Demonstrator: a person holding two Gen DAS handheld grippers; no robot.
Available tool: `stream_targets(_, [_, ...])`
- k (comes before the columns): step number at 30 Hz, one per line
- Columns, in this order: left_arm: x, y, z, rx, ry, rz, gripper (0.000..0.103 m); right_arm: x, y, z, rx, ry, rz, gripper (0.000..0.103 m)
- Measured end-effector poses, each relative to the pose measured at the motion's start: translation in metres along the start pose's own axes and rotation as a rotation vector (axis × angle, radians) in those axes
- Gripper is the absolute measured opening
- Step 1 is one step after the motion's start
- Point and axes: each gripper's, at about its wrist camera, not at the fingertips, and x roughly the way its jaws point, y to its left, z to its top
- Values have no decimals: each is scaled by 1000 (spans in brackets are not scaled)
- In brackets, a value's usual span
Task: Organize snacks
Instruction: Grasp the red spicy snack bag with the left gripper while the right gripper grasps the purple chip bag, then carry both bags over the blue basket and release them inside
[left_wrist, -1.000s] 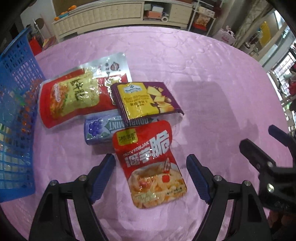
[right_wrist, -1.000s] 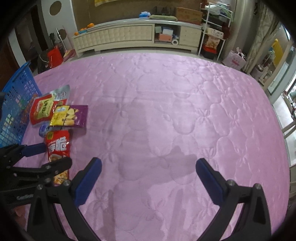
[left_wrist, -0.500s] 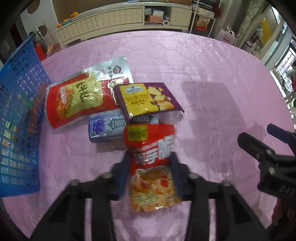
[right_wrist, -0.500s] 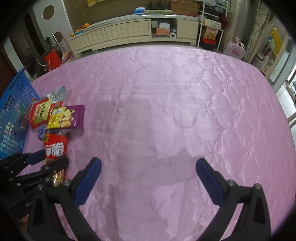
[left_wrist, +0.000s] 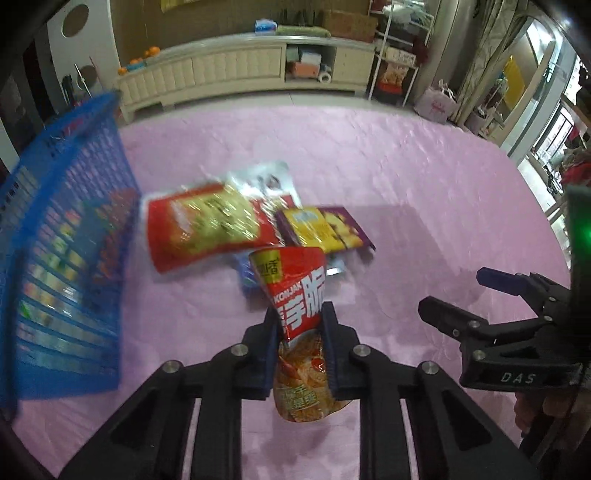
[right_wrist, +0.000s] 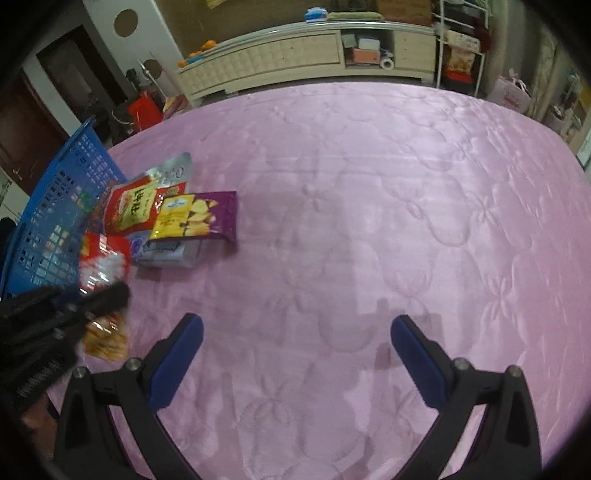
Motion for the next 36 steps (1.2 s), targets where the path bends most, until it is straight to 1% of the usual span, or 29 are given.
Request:
stream_targets(4, [-4, 14, 8, -8, -18, 17, 19, 1, 16, 16, -54, -17, 35, 103])
stream_targets(7, [-5, 21, 10, -2, -32, 67, 19, 6, 30, 31, -87, -8, 56, 103])
stream_targets(8, [-6, 23, 10, 3, -37, 71, 19, 9, 34, 34, -91, 0, 59, 103])
stream_targets(11, [-5, 31, 13, -7, -36, 60, 19, 20, 42, 47, -56, 41, 79, 103])
stream_targets(13, [-3, 36, 18, -10, -38, 62, 19, 26, 43, 53, -17, 51, 87, 103])
stream_targets(16, [-5, 35, 17, 25, -41, 103, 19, 33, 47, 61, 14, 55, 119, 103])
stream_targets(18, [-3, 33, 20, 43, -40, 100, 19, 39, 51, 67, 12, 64, 107, 103])
stream_targets(20, [-1, 35, 23, 41, -33, 80, 19, 44, 60, 71, -4, 71, 104, 102])
stream_targets(23, [-1, 40, 24, 22, -21, 52, 19, 51, 67, 75, -27, 84, 119, 98])
stream_targets(25, [0, 43, 24, 12, -12, 40, 19, 59, 73, 79, -40, 96, 111, 91])
stream_targets(27, [0, 45, 24, 8, -8, 33, 19, 67, 78, 80, -55, 114, 127, 78])
stream_targets(28, [0, 45, 25, 6, -8, 30, 19, 71, 80, 81, -60, 118, 123, 75])
stream_targets(30, [-2, 47, 24, -3, -13, 10, 19, 72, 83, 80, -75, 91, 104, 72])
stream_targets(33, [-6, 47, 22, -4, -13, 9, 19, 70, 84, 80, -64, 70, 104, 68])
stream_targets(36, [-15, 46, 21, -5, -24, 7, 19, 55, 83, 77, -72, 40, 88, 68])
